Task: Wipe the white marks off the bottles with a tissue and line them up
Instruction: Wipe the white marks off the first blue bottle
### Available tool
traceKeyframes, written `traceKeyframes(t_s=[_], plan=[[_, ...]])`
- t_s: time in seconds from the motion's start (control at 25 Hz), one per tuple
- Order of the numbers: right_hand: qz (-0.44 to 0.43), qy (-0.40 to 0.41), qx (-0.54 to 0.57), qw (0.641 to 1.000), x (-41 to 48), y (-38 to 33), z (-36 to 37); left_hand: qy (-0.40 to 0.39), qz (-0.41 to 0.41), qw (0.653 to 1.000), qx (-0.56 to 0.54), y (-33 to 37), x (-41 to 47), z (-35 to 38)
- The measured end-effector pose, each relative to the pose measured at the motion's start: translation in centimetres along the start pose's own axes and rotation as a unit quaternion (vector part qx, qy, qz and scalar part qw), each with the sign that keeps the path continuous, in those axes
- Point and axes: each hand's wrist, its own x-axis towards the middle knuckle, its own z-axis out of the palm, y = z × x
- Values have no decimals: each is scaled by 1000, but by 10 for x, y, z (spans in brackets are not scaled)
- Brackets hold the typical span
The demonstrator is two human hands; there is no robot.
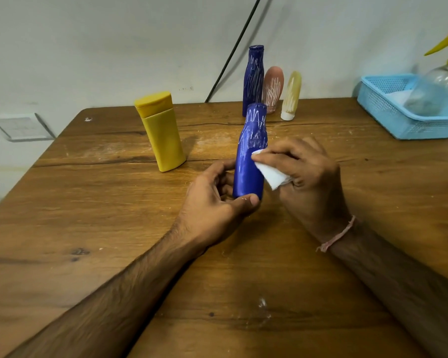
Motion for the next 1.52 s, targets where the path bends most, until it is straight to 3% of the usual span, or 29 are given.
traceKeyframes(t_s=[0.12, 0.28, 0.4, 0.56, 0.68, 0.84, 1.0, 1.16, 1.28, 1.4, 1.52], plan=[[-58, -26, 8, 998, -6, -13, 7, -5, 0, 999, -50, -4, 2, 0], [7, 22, 19, 1000, -1, 2, -1, -26, -16, 994, -102, -7, 4, -1], [-53, 5, 51, 997, -6, -10, 3, -44, -25, 982, -180, -5, 6, 1], [10, 63, 44, 997, 2, 0, -2, -39, -24, 983, -180, -3, 8, 3], [-37, 17, 60, 997, -5, -7, 1, -18, -42, 979, -200, -1, 7, 1], [35, 63, 34, 997, 2, 7, -2, -8, -60, 981, -185, 1, 5, -1], [-29, 22, 57, 998, -4, 0, 1, -8, -54, 978, -204, 4, 5, 0], [41, 56, 59, 996, 1, 7, -4, 8, -63, 979, -196, 5, 4, -1], [-9, 23, 66, 997, -3, 3, -3, 14, -66, 977, -205, 5, 4, -3], [49, 73, 45, 995, 1, 10, -6, 20, -75, 978, -192, 5, 4, -4], [29, 43, 36, 998, -1, 11, -7, 27, -86, 979, -184, 3, 3, -5]])
